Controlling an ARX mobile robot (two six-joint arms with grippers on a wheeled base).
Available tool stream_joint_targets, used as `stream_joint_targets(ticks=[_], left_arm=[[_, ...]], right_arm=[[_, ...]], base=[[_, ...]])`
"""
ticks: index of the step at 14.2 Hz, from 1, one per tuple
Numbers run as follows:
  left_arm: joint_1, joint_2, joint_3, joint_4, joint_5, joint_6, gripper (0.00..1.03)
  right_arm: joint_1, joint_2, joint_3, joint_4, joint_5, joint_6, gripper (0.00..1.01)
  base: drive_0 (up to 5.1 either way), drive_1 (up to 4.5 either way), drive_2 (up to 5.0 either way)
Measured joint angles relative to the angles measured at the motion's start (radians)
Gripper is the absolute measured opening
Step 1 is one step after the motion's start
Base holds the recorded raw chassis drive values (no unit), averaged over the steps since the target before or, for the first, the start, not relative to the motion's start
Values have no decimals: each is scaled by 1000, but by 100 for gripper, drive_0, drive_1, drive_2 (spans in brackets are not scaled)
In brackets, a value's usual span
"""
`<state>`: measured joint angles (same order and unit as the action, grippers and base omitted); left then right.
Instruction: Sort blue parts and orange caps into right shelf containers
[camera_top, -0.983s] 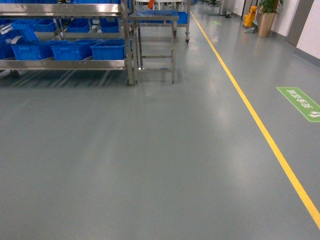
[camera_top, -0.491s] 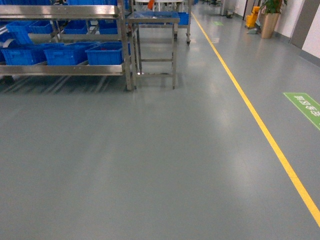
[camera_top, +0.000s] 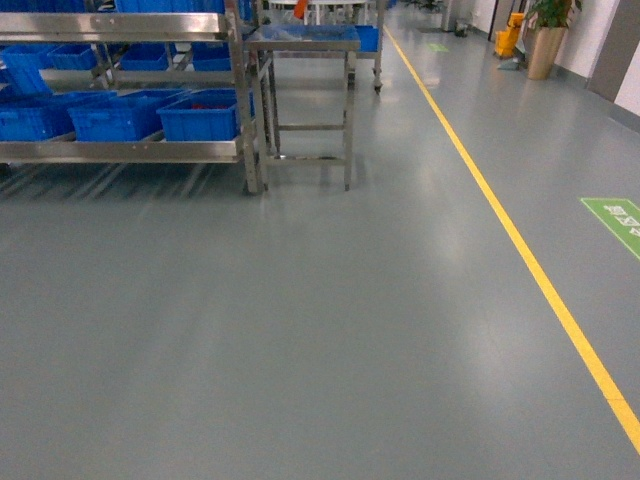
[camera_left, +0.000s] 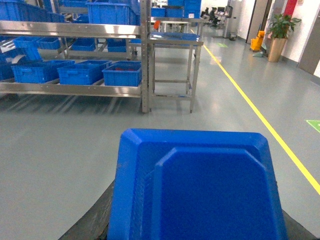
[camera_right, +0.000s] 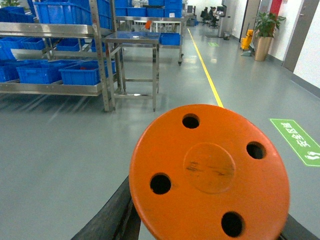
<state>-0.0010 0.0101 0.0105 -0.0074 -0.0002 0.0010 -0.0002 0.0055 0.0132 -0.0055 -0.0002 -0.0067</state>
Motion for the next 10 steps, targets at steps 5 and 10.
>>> stream_joint_targets(ticks=[5,10], left_arm=[[0,0,0,0,0,0,43],[0,0,0,2,0,0,43]], right_arm=[[0,0,0,-2,0,0,44],[0,0,0,-1,0,0,44]], base=[[3,437,-430],[-1,432,-434]])
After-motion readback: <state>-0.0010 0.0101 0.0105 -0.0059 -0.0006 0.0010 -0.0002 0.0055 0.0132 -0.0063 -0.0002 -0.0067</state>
